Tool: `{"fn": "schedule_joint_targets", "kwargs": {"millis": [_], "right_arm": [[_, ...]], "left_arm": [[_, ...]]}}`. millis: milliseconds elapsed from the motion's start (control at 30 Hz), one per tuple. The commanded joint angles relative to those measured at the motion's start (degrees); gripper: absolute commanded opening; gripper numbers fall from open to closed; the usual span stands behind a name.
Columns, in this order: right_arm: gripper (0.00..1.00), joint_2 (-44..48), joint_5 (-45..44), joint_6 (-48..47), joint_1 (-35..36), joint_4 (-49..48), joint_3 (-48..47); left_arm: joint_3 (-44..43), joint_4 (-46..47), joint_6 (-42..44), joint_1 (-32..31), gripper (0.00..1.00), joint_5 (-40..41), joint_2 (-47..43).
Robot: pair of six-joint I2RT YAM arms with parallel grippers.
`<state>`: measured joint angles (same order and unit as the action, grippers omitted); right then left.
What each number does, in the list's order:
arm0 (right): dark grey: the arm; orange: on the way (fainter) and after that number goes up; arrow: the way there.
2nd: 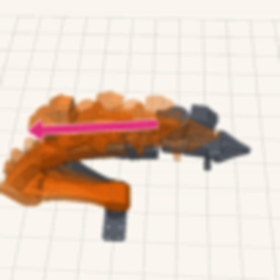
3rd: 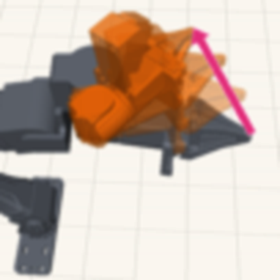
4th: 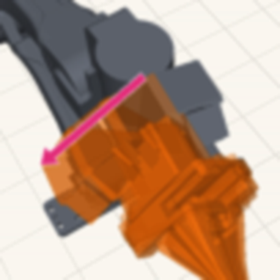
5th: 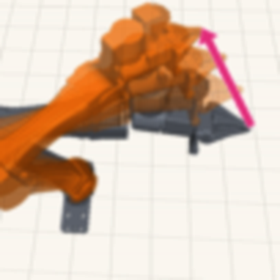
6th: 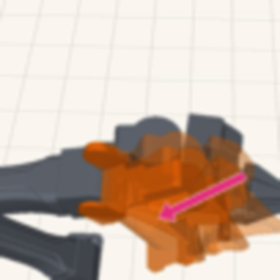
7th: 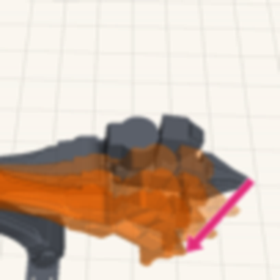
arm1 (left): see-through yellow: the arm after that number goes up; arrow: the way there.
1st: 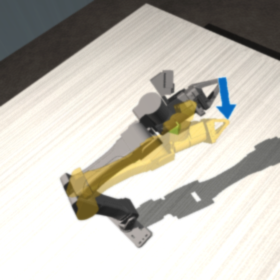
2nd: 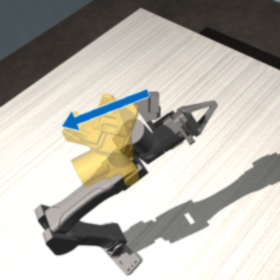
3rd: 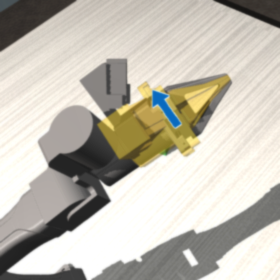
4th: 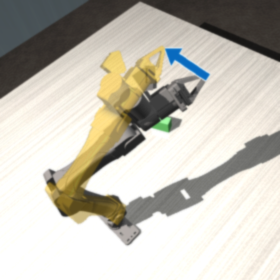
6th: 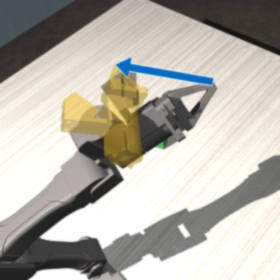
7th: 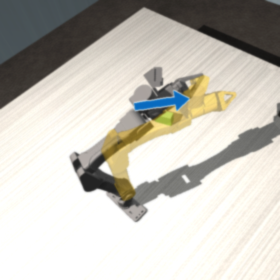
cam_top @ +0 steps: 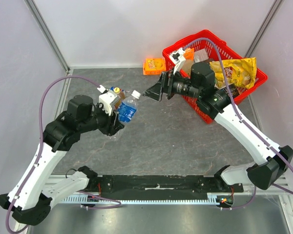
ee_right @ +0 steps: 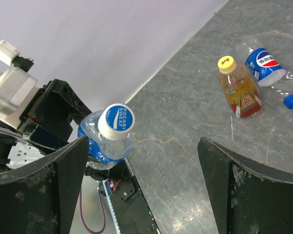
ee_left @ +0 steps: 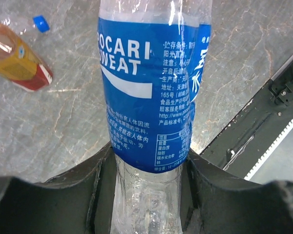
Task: Unscrew the bottle caps
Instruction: Unscrew the bottle cap from the plastic bottle.
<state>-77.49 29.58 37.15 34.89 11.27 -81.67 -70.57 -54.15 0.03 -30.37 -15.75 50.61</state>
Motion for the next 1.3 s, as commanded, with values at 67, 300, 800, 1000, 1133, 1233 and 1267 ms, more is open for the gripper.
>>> {"fn": "schedule_joint_targets", "kwargs": {"millis": [67,300,800,1000,1133,1233,1267], "right_arm": [[0.98,-0.8,7.8,1.5,-1.1,0.8,-3.2],[0.96,-1.3,12.7,3.9,-2.6,0.4,-2.0],[0.79,-5.6,15.2,6.8,-3.8,-1.2,2.7],[0.71,-6.5,17.0,12.4,-5.3,-9.3,5.1],[0.64,-7.9,18.1,15.8,-5.2,-14.5,6.2],[0.64,-8.7,18.3,16.3,-5.2,-15.0,6.1],[0.64,-8.9,18.6,16.4,-5.2,-15.0,6.1]], "left_arm": [[-5.4,-2.4,6.1,-7.0,0.41,8.9,4.2],[-4.8,-1.8,7.4,-11.8,0.34,20.6,7.1],[-3.4,-1.8,7.2,-15.5,0.29,27.1,7.8],[-2.8,-2.2,6.7,-16.3,0.29,26.7,7.8],[-2.6,-2.2,6.5,-16.7,0.29,26.5,7.8],[-2.6,-2.1,6.2,-17.0,0.29,26.6,8.1],[-2.6,-2.1,6.0,-17.0,0.29,26.5,8.3]]}}
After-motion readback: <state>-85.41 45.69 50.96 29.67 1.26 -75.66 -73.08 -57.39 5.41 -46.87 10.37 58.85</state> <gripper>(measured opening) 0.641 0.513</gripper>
